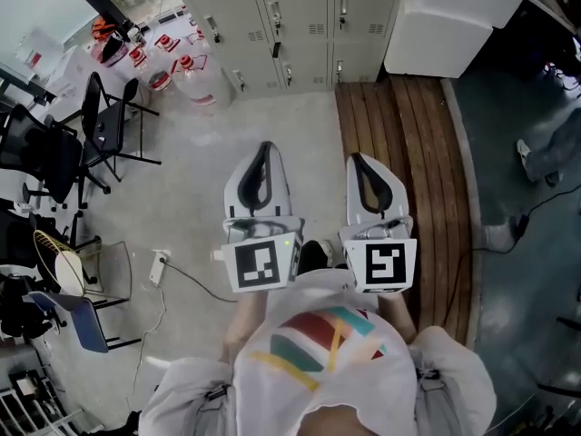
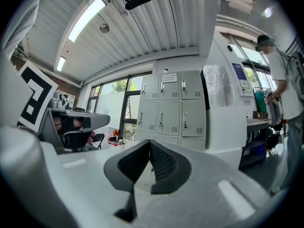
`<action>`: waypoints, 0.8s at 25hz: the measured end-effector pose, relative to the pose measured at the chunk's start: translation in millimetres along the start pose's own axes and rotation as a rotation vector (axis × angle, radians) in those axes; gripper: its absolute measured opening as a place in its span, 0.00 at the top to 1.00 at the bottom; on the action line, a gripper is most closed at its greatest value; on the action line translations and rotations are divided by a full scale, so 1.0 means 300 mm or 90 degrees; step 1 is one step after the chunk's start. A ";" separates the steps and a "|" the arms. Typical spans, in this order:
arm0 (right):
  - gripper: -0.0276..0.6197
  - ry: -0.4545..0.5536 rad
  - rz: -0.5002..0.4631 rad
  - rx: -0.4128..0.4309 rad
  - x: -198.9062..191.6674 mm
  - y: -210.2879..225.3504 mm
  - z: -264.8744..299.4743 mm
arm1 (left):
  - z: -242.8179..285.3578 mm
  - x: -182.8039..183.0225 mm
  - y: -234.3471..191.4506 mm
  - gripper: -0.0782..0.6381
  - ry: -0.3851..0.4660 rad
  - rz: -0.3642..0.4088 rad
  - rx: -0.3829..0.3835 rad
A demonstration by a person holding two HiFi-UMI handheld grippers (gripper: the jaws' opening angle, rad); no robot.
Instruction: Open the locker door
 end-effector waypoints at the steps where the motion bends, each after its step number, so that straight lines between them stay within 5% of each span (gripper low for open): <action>1: 0.95 -0.004 0.001 0.007 -0.007 -0.002 -0.001 | -0.003 -0.004 0.003 0.87 0.004 -0.004 -0.002; 11: 0.95 -0.019 0.005 0.027 -0.057 -0.002 0.078 | 0.084 -0.067 -0.031 0.87 0.005 -0.015 0.009; 20: 0.95 -0.012 -0.005 -0.021 -0.019 0.129 0.339 | 0.384 -0.085 -0.091 0.87 0.036 -0.023 -0.013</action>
Point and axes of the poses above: the fingertips, and each gripper's own axes: z forward along the fingers, y to its right, x out of its top, the point moved 5 cm from there along -z, backward along the fingers, and after that the axes turned 15 degrees about z, right-handed, at the moved point
